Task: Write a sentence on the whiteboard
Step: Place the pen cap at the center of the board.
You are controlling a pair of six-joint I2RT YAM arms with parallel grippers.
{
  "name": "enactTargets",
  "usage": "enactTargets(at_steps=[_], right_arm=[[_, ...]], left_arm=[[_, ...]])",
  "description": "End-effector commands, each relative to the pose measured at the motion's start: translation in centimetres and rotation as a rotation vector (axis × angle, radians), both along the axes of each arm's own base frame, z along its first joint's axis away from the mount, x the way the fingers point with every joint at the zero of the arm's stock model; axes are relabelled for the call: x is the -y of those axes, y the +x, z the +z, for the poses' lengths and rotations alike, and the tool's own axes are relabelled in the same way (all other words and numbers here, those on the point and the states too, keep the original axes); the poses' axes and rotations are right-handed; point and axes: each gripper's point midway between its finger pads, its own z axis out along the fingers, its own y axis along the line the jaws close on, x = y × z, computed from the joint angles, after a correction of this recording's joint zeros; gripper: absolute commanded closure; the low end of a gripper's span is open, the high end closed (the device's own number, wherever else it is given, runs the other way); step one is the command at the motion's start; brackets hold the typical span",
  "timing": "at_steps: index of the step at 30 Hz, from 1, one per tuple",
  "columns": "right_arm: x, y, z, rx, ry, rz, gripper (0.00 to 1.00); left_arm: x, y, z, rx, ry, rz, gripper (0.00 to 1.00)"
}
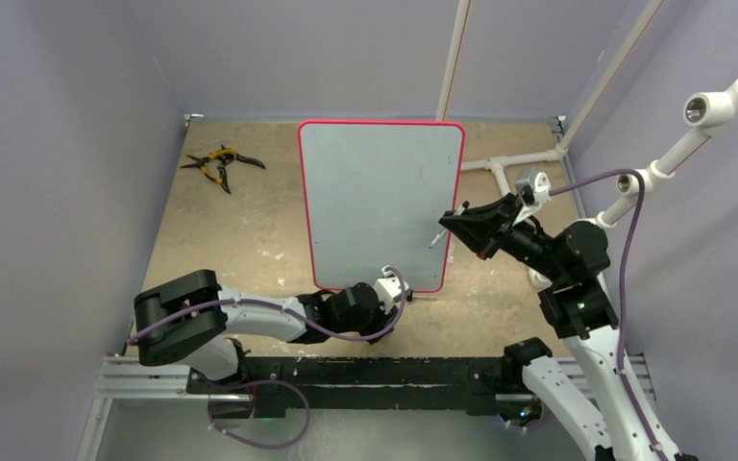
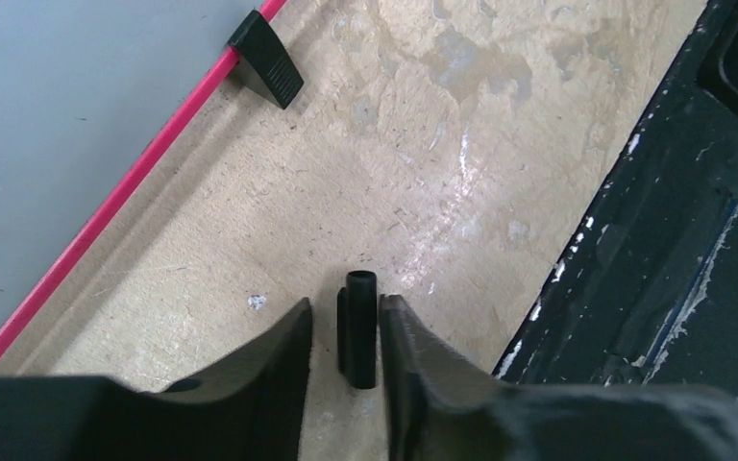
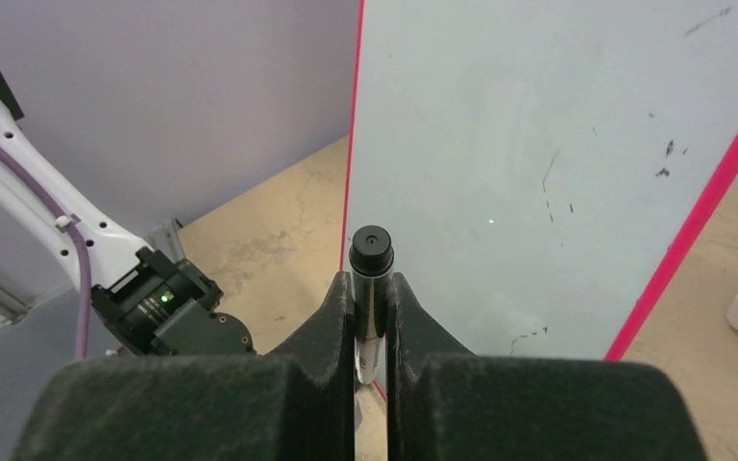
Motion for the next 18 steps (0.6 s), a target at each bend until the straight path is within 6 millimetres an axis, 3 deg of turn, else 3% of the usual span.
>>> enactTargets(at_steps=[1, 5, 8, 10, 13, 15, 18], right_arm=[[0.3, 0.6, -1.2, -0.002, -0.019, -0.03, 1.0], [0.1, 0.6, -1.5, -0.004, -0.021, -0.013, 1.0], [-0.1, 0.4, -1.2, 0.016, -0.018, 0.002, 1.0], [-0.4, 0.2, -1.2, 0.023, -0.018, 0.026, 1.0], [-0.8, -0.1, -1.6, 0.027, -0.015, 0.064, 1.0], [-0.9, 0.1, -1.9, 0.017, -0.007, 0.068, 1.0], [-1.4, 0.0, -2.2, 0.009, 0.02, 0.1, 1.0]], left_arm=[[1.5, 0.9, 1.8, 0.022, -0.058, 0.036, 0.63], [1.6, 1.0, 3.3, 0.031, -0.093, 0.04, 0.5], [2.0, 0.5, 5.8, 0.041, -0.159, 0.006, 0.42], [2.4, -0.2, 8.8, 0.046, -0.239, -0.039, 0.41], [2.9, -1.7, 16.8, 0.079, -0.446, -0.123, 0.39], [2.5, -1.6, 21.0, 0.125, -0.518, -0.124, 0.37], [1.5, -0.3, 24.5, 0.185, -0.515, -0.071, 0.36]])
